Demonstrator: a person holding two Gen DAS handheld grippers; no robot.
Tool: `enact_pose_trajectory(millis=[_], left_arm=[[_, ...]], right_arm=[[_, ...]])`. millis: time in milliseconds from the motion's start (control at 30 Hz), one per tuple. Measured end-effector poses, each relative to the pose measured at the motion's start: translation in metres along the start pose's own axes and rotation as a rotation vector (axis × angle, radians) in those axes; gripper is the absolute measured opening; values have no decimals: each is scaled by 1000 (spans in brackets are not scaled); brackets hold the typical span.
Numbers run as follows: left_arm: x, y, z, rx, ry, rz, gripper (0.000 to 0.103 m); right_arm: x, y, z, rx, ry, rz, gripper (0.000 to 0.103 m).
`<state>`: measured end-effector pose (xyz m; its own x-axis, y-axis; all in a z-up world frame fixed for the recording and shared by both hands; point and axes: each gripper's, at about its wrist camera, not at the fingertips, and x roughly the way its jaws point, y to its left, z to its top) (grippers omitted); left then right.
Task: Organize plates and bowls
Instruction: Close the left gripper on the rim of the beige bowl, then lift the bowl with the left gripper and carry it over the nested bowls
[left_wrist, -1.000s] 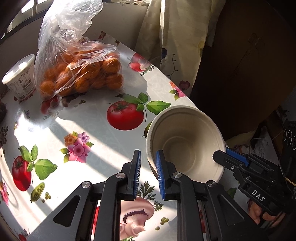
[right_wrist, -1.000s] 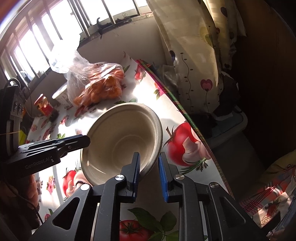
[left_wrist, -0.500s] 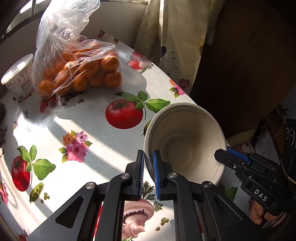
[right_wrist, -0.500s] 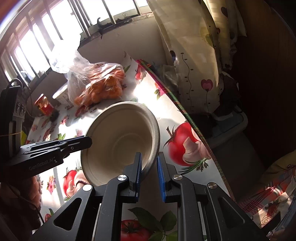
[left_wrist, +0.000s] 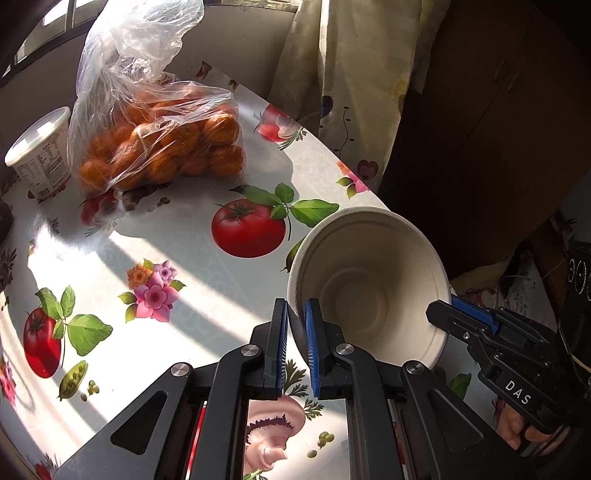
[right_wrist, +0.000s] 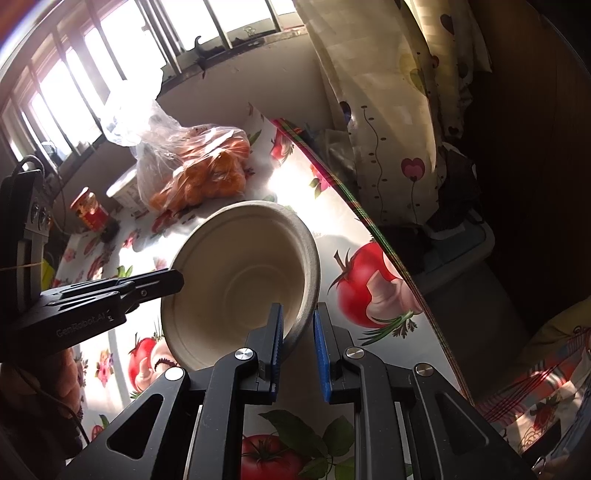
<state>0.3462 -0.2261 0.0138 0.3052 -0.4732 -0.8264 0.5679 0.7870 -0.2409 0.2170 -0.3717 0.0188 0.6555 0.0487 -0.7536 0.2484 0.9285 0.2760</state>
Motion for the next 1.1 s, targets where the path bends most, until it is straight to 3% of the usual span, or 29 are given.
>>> enact_pose_trajectory(millis=[1100], left_arm=[[-54, -13, -24, -9, -65, -7, 10]], right_arm=[[-49, 24, -20, -29, -56, 23, 16]])
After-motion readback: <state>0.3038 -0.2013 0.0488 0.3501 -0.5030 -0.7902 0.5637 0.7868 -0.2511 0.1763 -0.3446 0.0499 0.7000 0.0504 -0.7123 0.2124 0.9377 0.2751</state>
